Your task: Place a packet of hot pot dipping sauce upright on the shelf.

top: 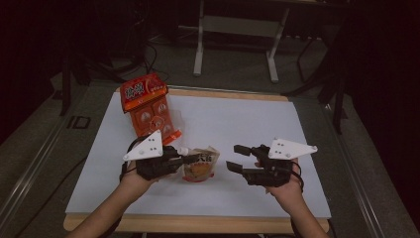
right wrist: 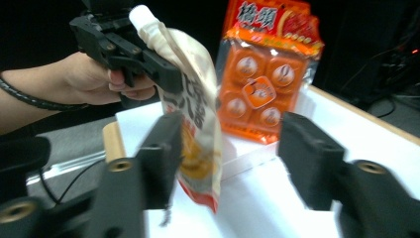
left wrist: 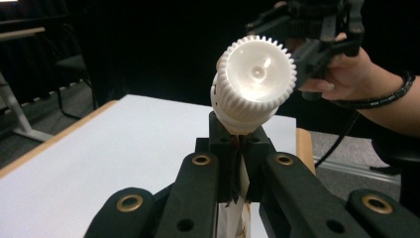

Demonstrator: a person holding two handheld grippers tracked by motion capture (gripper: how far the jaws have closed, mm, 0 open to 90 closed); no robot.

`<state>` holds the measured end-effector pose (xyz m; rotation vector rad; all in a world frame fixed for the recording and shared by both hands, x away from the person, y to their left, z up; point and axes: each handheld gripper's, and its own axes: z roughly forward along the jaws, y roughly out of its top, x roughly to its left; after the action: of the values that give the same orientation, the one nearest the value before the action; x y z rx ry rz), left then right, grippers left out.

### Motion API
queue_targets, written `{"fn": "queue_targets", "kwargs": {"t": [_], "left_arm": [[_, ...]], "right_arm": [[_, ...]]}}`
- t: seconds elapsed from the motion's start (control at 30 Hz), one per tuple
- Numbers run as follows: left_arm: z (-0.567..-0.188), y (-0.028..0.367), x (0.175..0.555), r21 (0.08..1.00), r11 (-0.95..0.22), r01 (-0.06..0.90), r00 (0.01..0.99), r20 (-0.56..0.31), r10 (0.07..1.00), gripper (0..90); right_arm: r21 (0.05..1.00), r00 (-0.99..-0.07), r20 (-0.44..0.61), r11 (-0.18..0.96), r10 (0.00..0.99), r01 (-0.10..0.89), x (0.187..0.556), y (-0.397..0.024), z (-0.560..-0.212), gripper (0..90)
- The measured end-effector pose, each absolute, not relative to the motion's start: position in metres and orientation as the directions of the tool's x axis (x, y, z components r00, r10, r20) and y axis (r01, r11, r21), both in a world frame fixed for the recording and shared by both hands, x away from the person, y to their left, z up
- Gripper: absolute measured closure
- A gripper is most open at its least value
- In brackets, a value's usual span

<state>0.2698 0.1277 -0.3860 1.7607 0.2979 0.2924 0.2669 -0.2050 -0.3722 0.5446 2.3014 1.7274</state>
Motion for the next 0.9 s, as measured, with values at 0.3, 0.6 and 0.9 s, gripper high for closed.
{"fn": "queue_targets", "kwargs": {"t": [0.3, 0.6, 0.9], "left_arm": [[-0.363, 0.145, 0.287, 0.987, -0.159, 0.010, 0.909, 0.058, 0.414, 88.1], [-0.346, 0.163, 0.309, 0.989, -0.149, -0.027, 0.873, 0.095, 0.478, 88.2], [-0.347, 0.182, 0.333, 0.989, -0.125, -0.075, 0.877, 0.125, 0.464, 88.2]], "right_arm": [[0.952, -0.902, 0.096, 0.226, 0.422, 0.208, 0.270, -0.214, -0.379, 14.6], [0.947, -0.915, 0.096, 0.248, 0.392, 0.206, 0.272, -0.215, -0.385, 14.2], [0.946, -0.917, 0.097, 0.252, 0.386, 0.206, 0.275, -0.216, -0.389, 14.2]]}}
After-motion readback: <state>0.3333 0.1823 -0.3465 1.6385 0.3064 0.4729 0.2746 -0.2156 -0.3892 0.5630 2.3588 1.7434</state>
